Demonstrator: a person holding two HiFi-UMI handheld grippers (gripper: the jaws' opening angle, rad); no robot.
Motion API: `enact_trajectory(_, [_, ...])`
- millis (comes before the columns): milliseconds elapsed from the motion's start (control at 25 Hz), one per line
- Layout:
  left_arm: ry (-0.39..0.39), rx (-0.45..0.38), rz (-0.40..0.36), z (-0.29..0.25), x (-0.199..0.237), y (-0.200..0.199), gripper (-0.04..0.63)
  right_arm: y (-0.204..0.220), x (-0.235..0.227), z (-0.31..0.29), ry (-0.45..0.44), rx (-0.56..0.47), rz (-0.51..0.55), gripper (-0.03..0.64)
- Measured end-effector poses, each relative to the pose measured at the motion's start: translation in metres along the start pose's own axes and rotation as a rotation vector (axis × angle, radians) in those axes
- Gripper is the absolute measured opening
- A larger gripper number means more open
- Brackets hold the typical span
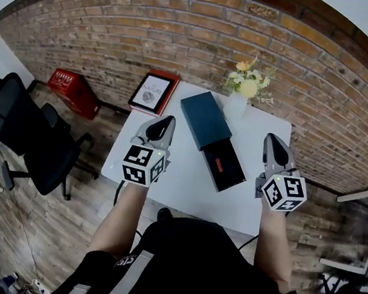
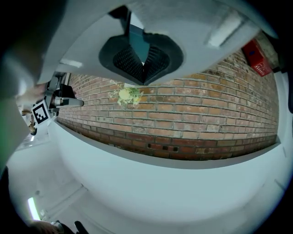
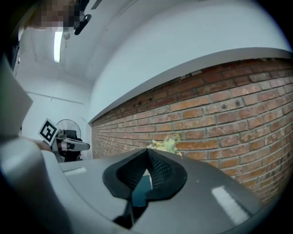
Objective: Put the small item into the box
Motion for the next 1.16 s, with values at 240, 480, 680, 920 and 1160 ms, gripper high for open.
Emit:
enact_trajectory(240, [-0.014, 0.03, 0.006, 0.004, 0.0, 0.014, 0.008, 0.007, -0.008, 0.007, 0.012, 0.015, 0.016, 0.0])
enact_trajectory(480, [0.003, 0.024, 0.02, 0.005, -0.005, 0.006, 0.008, 0.008, -0.005, 0.008, -0.006, 0.023, 0.015, -0.002])
enact_trajectory(680, [0.013, 0.015, 0.019, 0.005, -0.009, -0.001, 0.008, 0.006, -0.008, 0.009, -0.006, 0.022, 0.001, 0.0])
enact_trajectory(920, [0.01, 0.025, 0.034, 0.005, -0.009, 0.003, 0.008, 0.007, -0.009, 0.011, -0.004, 0.03, -0.01, -0.001])
enact_trajectory(1160, [0.008, 0.033, 0.043, 0.004, -0.008, 0.007, 0.008, 0.011, -0.01, 0.013, -0.008, 0.041, -0.014, 0.0])
Point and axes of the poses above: the fingertips, and each gripper's own axes: z backward along the fingers, x to its left, y out of its underside, the point moved 4 cm from there along z, backward along the fingers, and after that the axes turned 2 degrees about -x, right-handed, at the moved point
